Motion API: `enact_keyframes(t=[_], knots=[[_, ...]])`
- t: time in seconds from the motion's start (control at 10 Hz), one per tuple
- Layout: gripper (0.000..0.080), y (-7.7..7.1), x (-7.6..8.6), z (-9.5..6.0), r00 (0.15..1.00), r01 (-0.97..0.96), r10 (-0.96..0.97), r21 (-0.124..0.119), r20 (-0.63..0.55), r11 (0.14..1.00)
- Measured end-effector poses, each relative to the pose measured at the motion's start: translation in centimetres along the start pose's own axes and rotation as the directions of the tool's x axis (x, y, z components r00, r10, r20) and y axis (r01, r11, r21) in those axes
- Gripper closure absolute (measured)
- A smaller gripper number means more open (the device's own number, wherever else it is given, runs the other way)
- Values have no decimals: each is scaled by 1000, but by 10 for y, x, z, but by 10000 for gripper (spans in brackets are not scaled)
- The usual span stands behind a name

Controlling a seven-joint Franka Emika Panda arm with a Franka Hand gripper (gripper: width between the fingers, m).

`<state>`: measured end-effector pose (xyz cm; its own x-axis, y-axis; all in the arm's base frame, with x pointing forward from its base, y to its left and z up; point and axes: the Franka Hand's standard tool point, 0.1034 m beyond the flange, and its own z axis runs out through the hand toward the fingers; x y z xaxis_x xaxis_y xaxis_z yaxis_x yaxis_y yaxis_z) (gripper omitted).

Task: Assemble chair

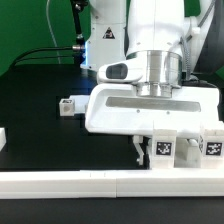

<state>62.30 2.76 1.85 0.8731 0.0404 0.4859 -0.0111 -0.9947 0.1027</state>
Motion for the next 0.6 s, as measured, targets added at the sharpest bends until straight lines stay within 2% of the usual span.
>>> enact_keyframes(t=[0.1,0.2,0.3,0.4,0.5,0.6], knots=[[761,8,1,-11,1000,-7,7,3,9,1000],[770,10,-1,-24,999,-13,12,15,37,1000],[770,7,-2,-37,996,-20,16,41,91,999],[770,7,4,-50,995,-28,23,50,96,998],[770,5,7,-61,991,-37,27,69,132,997],[770,3,8,-74,967,-67,37,108,251,992]])
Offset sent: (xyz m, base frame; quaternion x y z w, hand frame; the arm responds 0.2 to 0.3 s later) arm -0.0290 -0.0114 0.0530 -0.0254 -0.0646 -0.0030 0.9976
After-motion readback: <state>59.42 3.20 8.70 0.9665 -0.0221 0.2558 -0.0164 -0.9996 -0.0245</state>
